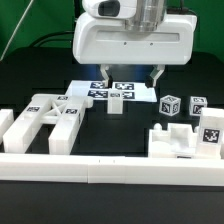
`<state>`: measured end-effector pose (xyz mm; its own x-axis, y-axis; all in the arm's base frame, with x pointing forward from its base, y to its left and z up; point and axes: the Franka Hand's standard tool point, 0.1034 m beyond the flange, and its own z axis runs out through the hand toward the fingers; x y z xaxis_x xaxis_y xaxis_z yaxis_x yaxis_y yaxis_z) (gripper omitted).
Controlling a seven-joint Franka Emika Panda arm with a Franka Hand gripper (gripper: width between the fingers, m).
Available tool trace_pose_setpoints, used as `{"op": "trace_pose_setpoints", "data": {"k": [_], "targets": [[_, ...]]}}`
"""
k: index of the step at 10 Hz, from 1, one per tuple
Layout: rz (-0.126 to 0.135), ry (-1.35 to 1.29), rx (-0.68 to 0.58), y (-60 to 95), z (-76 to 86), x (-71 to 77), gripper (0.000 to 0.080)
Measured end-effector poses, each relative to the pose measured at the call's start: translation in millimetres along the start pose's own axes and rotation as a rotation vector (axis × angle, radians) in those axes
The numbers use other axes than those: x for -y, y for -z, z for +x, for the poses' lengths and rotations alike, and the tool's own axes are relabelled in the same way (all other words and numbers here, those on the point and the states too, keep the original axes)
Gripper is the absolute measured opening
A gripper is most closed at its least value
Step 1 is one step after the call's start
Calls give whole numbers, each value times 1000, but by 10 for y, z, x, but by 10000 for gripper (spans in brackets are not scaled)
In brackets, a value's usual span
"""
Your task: Assemble chair
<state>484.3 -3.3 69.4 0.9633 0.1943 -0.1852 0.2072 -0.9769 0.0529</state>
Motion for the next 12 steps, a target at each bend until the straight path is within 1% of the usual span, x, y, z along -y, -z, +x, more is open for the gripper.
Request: {"op": "trace_pose_setpoints", "data": {"k": [1,2,3,4,5,6,7,8,9,10,11,12], "targets": [[-11,-17,73,-30,-44,-40,649],[-17,-7,97,-84,-56,-79,649],[-5,-10,191,-120,-146,-92,649],[-4,-14,257,-107,-126,-82,649],[-5,-13,293,-115,-107,-82,649],[1,-15,381,-124,-174,-73,649],[9,-26,459,-133,-193,-78,649],[56,-80,530,-145,-222,-106,649],[132,-150,516,-201,-202,-143,649],[161,-191,514,-251,-240,-191,649],[154,-201,501,-287,-223,-177,649],[155,-201,501,-283,-220,-174,649]]}}
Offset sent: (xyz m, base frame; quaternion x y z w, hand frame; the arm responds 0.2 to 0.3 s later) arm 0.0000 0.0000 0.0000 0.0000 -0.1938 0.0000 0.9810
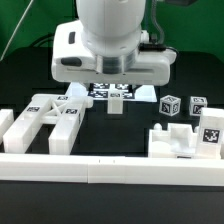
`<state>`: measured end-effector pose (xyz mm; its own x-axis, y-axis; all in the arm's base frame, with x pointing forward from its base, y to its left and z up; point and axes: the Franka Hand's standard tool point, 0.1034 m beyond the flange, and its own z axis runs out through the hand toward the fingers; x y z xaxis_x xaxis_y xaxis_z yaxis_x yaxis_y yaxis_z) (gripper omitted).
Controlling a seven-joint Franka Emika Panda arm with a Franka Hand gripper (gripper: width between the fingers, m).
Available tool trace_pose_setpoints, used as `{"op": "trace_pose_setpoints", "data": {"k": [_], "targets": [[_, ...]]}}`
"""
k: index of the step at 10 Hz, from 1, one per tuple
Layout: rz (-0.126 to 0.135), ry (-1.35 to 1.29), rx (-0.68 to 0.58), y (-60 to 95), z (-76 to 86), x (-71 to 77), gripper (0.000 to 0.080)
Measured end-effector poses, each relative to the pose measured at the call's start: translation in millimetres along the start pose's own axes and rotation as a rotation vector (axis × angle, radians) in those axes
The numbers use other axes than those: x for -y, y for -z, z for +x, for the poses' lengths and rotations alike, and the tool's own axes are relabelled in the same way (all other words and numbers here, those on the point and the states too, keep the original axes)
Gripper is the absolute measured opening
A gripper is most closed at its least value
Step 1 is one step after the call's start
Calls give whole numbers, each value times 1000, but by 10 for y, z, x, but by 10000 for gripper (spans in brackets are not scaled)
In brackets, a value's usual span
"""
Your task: Assemble chair
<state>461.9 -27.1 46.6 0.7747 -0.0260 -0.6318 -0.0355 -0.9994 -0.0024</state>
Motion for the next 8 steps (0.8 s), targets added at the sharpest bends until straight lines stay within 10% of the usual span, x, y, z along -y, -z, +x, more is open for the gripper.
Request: {"op": "trace_pose_setpoints", "data": {"k": [8], "targets": [[-22,-63,281,-126,64,44,649]]}}
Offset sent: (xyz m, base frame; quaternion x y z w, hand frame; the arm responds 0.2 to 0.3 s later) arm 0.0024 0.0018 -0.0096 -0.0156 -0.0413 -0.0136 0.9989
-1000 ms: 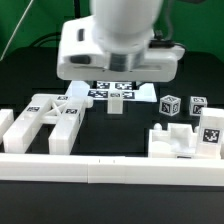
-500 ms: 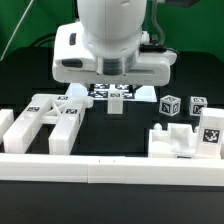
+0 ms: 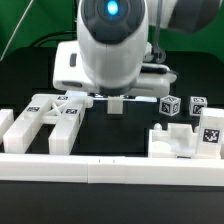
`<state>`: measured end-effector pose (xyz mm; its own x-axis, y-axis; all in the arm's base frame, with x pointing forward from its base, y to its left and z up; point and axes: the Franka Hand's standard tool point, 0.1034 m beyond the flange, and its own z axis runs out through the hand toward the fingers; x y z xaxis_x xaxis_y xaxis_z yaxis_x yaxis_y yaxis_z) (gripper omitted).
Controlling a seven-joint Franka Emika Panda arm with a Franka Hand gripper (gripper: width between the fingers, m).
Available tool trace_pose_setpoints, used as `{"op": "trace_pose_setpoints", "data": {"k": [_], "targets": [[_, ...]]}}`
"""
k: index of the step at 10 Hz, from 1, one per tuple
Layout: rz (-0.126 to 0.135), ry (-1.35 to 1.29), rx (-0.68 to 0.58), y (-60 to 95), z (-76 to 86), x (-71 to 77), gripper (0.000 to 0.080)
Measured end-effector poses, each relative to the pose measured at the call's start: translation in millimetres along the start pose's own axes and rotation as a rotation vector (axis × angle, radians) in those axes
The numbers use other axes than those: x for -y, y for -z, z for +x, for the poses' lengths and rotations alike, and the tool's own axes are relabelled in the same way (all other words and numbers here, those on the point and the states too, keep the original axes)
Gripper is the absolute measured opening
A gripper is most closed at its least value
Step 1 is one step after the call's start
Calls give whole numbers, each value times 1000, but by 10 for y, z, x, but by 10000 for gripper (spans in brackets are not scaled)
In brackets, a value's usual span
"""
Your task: Assemble chair
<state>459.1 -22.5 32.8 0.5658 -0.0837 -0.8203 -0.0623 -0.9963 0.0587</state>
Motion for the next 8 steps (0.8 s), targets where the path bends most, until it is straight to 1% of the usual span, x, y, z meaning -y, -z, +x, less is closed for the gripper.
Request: {"op": "trace_pose_setpoints", "data": {"k": [1,2,5,8], "targets": [[-6,-4,69,-33,-7,23,649],[-11,-5,78,-30,45,29,649],[-15,5,60,-100,97,91,649],[-4,4,63,-205,33,79,649]]}}
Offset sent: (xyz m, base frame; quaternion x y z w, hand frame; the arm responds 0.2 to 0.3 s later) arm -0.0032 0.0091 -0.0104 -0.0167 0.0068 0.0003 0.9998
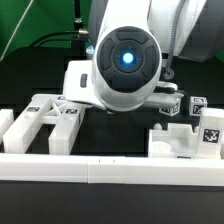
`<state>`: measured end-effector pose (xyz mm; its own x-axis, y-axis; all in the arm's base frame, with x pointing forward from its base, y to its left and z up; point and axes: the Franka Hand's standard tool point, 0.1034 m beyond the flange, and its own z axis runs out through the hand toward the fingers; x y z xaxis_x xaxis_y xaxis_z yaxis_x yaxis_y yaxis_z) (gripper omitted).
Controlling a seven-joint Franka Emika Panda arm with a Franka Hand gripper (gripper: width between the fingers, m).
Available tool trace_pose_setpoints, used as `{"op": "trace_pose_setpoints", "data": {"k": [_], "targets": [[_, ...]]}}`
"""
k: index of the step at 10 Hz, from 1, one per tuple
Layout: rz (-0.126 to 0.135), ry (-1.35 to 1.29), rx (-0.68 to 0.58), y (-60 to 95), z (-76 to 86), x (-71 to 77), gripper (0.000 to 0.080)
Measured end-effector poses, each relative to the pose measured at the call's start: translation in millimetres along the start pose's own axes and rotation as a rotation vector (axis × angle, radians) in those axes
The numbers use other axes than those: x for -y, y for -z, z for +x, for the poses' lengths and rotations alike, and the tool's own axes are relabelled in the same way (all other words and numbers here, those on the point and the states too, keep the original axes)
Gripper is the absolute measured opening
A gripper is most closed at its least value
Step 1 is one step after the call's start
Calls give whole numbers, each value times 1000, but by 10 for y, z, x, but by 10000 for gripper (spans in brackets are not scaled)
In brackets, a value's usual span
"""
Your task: Assemble chair
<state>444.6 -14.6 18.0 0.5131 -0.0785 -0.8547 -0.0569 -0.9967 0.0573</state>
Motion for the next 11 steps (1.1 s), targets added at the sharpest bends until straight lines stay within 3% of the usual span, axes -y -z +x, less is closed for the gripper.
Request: {"op": "trace_pose_setpoints", "data": {"k": [3,6,7,8,9,10,11], "targets": [[-2,-5,-15,-132,63,-31,649],[-3,-8,-18,-138,74,-26,603],[-2,-8,-18,-139,74,-28,424],[-2,-9,-18,-140,75,-32,424],[-1,-10,-18,-138,75,-39,285],[-2,-10,-21,-123,77,-48,285],[-27,-8,-26,-67,78,-80,285]]}}
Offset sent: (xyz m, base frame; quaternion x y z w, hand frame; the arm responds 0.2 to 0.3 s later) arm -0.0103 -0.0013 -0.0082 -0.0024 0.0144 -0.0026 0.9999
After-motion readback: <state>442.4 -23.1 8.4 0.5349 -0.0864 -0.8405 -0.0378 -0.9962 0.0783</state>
